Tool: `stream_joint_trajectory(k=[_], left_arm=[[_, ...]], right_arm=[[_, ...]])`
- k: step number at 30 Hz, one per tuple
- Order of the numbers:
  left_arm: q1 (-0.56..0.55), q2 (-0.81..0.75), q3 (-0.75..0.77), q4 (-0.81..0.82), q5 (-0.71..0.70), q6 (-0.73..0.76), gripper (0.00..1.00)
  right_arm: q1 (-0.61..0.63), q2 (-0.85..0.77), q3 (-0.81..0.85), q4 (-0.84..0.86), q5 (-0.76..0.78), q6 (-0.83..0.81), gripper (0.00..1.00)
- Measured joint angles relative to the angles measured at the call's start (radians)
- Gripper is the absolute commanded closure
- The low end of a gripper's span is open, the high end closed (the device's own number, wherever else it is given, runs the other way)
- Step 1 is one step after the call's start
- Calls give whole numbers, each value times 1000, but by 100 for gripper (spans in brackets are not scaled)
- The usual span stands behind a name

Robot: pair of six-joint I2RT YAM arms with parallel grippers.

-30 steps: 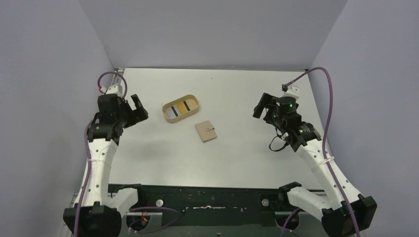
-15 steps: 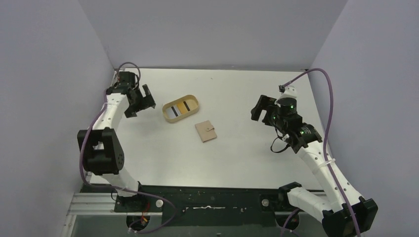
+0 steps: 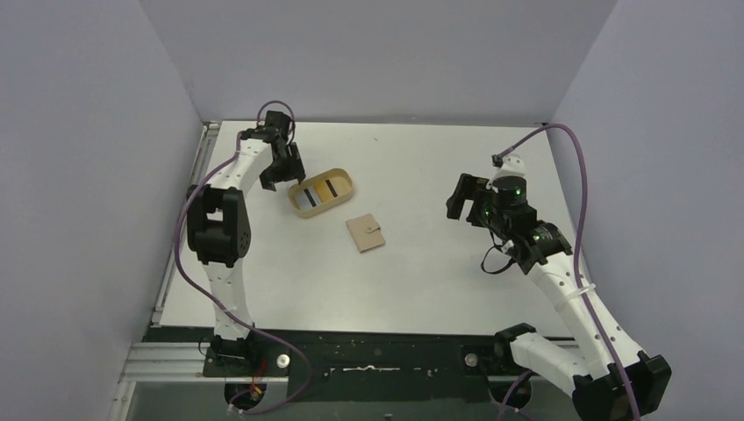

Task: Take the credit cards out of the card holder

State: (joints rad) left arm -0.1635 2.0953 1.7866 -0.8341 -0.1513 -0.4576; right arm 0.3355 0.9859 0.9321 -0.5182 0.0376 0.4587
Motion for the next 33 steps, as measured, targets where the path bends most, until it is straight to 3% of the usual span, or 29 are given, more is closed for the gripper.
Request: stream_joint_trajectory(k=[10,18,23,33], left_arm=[[-2,-10,-148,1,-80,-41,49],[-19,-10,-185,52,-97,-80,80],[-26,-10,-185,85,-107,-85,92],[-66,77,-48,74,-109,-63,99]], right_arm=[[0,9,-3,1,-1,-10,0],[0,16,-5,1,-1,-13,0],[0,16,-11,1,0,-18,0],[0,19,-36,2,-17,-32,0]])
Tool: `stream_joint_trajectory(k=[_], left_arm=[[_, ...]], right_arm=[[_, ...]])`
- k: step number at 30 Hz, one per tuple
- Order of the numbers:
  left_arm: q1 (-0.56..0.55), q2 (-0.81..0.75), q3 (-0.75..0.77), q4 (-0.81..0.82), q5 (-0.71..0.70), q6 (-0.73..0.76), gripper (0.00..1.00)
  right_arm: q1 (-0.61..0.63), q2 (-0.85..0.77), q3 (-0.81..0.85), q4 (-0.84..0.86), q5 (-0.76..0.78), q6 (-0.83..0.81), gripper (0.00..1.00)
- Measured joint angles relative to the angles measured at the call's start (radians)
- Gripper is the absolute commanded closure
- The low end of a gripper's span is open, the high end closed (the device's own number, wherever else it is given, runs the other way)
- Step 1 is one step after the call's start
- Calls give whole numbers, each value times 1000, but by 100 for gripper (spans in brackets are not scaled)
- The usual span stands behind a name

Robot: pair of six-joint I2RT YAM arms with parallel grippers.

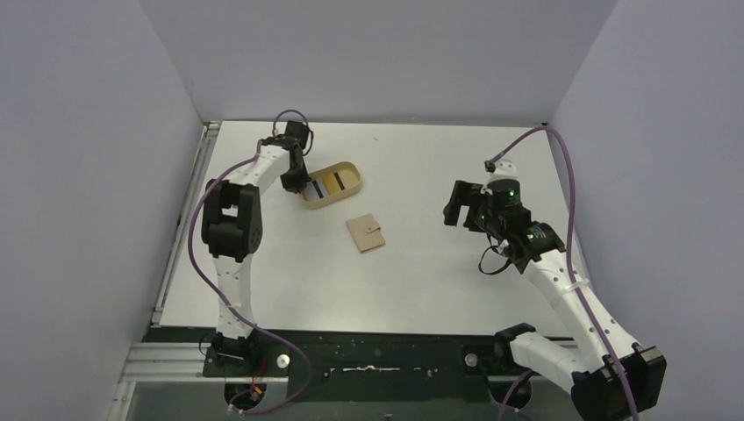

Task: Take the credit cards out of the card holder

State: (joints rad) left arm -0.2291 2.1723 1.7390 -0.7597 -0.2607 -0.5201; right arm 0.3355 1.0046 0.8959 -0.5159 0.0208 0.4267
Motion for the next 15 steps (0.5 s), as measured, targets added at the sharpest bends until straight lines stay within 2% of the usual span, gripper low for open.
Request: stream_joint_trajectory(k=[7,15], left_arm=[[-40,39,64,-8,5,9,98],[-57,54,126,-35,8,40,53]], right_arm=[[17,37,-50,69,-119,12,0],[257,230,-64,187,-85,8,0]])
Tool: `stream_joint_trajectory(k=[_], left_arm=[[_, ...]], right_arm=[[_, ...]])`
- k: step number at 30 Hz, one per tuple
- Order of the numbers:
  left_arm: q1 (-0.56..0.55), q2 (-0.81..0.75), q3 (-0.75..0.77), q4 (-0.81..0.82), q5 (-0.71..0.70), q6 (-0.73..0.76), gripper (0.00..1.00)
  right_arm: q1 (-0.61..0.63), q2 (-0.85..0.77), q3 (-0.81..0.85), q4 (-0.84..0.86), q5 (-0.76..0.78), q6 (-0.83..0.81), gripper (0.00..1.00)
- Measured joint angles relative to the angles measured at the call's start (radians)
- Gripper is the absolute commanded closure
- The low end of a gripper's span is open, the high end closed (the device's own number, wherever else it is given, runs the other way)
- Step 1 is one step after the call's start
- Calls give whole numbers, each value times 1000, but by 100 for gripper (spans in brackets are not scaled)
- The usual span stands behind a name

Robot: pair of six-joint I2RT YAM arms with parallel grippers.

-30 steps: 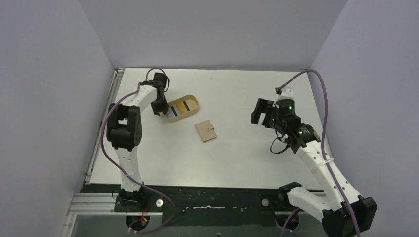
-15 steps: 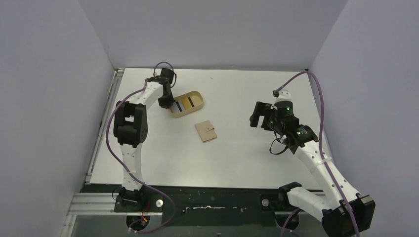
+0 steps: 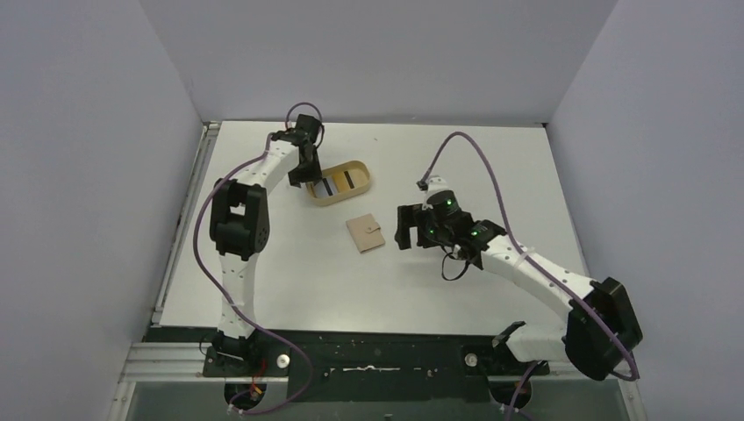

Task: Take the credit cards out of the card holder

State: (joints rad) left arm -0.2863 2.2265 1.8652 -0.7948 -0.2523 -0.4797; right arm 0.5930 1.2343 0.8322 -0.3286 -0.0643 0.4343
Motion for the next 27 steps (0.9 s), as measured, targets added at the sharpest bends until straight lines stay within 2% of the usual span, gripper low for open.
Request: stream_joint_trajectory(k=[4,7,8,9,10,13,16,20,22,27], left_arm=[[1,0,21,-23,-3,22,39],[3,-7,22,-42,-6,33,30],[4,-13,22,-48,-6,37,18],[6,-26,20,-55,-6,41,9],[8,-46,13,-56,-6,46,4],[19,-166,-58,-39,0,50,3],[39,-373,-205,18,38,46,3],[81,-649,-417,125,127,18,3],[101,-737,-515,175,174,-3,3],[104,-813,-731,246,259,-51,3]], right_arm=[[90,124,16,72,52,-8,4],[81,231,23,196,11,27,21],[63,278,32,237,-21,55,29],[43,320,46,263,-47,82,31],[15,382,80,279,-93,112,29],[-37,575,243,265,-156,139,26],[2,672,376,203,-86,65,27],[144,710,501,114,42,-82,31],[209,715,537,90,101,-142,32],[262,729,545,39,213,-211,43]])
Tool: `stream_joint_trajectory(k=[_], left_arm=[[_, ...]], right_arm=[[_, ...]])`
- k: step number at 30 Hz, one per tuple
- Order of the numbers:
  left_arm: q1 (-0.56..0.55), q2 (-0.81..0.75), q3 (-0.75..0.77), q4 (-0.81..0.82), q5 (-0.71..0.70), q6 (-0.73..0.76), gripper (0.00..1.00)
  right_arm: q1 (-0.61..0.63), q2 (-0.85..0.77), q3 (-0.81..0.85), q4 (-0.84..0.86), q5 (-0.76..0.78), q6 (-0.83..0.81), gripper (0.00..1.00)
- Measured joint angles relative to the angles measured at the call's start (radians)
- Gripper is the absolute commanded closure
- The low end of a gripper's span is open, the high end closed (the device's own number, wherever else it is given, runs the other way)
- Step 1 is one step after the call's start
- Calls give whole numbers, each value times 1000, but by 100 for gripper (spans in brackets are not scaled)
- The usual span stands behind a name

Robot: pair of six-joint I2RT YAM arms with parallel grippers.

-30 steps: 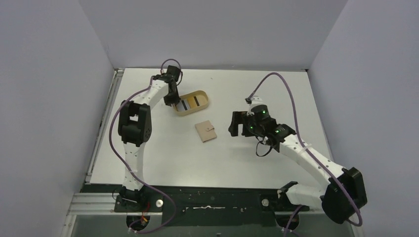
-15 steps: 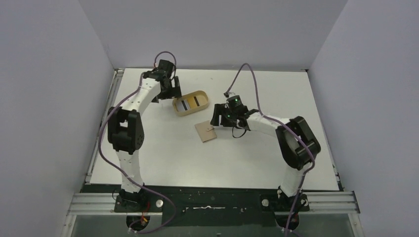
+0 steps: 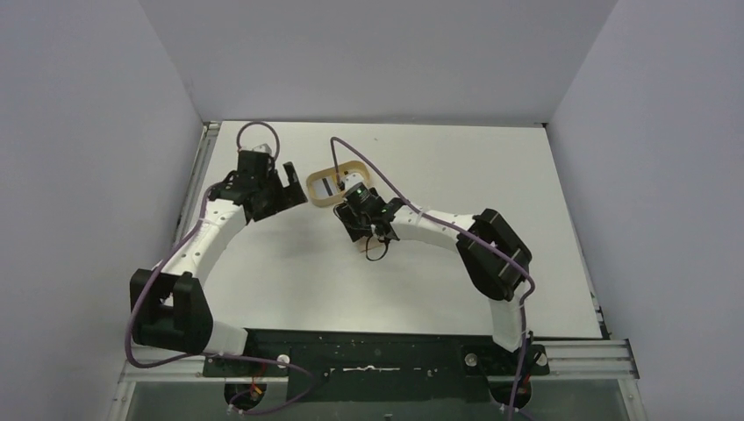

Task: Take the credit cards out of the card holder

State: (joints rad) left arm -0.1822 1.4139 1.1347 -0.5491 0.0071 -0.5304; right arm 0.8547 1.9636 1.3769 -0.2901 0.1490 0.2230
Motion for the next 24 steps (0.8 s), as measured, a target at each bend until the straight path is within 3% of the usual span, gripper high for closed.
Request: stream_joint_trajectory(k=[8,12,17,20,24], left_arm=[[-103,23,-154,58,25,-52,3],[-157,69,-154,114,24,-76,3],[-214,136,-154,166,23,-113,3],[-238,179,-154,196,19,-138,3],[-258,228,-154,227,16,-167,3]], right_arm=[[-35,42,-6,-37,103,20,46],[-36,65,26,-50,105,26,65],[-36,85,47,-47,91,43,81],[-45,85,44,-43,83,56,100],[-74,78,25,-3,47,92,100]])
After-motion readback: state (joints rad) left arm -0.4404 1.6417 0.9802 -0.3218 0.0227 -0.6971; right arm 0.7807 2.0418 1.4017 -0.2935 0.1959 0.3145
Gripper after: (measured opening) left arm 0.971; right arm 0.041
